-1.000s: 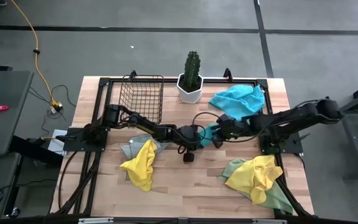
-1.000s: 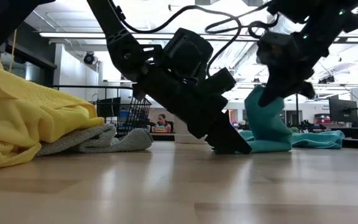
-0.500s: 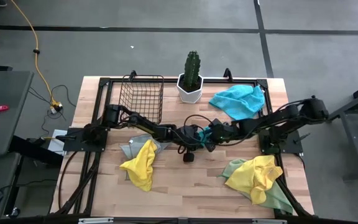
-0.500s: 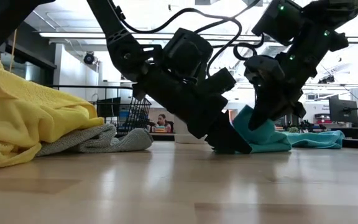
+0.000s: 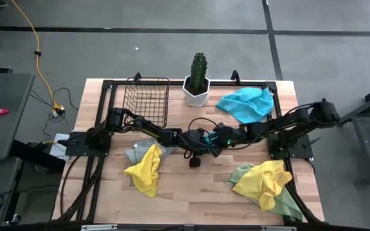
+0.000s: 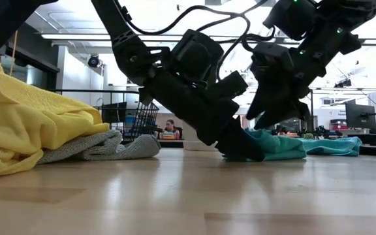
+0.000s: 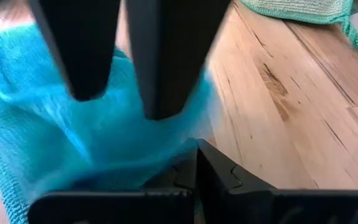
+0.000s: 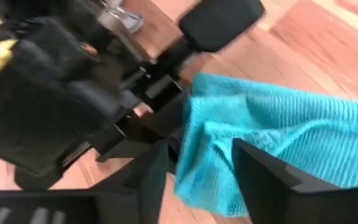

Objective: Fold microfiber towels
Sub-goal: Fold the top blue microfiber towel on the table

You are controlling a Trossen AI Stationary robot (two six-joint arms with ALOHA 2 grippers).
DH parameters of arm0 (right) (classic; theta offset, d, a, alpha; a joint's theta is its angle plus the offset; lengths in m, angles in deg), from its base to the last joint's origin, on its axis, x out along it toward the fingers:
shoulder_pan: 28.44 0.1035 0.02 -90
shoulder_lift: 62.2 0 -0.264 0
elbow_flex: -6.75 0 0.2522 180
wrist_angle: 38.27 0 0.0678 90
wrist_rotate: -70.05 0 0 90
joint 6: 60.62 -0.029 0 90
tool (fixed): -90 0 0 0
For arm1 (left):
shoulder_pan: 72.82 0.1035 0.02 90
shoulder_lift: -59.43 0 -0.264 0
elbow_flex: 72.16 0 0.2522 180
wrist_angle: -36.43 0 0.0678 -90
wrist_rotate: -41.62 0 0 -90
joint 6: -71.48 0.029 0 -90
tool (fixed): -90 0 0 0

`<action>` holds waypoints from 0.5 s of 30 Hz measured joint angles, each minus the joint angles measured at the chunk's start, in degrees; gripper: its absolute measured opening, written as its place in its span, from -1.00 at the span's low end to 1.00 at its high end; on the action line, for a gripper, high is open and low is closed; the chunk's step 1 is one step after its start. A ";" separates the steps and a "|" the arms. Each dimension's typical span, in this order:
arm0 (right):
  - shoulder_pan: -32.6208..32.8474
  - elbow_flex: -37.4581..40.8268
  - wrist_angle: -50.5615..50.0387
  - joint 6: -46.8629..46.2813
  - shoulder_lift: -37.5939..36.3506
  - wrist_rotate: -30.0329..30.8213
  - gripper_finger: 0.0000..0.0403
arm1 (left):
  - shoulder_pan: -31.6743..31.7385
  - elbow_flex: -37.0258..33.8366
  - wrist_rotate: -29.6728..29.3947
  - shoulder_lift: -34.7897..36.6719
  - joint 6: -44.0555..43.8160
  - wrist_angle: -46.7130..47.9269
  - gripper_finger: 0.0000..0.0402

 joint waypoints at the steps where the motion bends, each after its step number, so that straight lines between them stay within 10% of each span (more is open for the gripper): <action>1: -0.01 0.00 0.12 0.68 -0.19 0.01 -0.06 | 0.06 -0.02 -0.02 0.44 0.01 0.73 -1.00; 15: 0.01 0.00 -13.26 9.78 -14.50 7.66 0.11 | 0.25 -0.20 -0.74 8.59 4.42 14.14 -1.00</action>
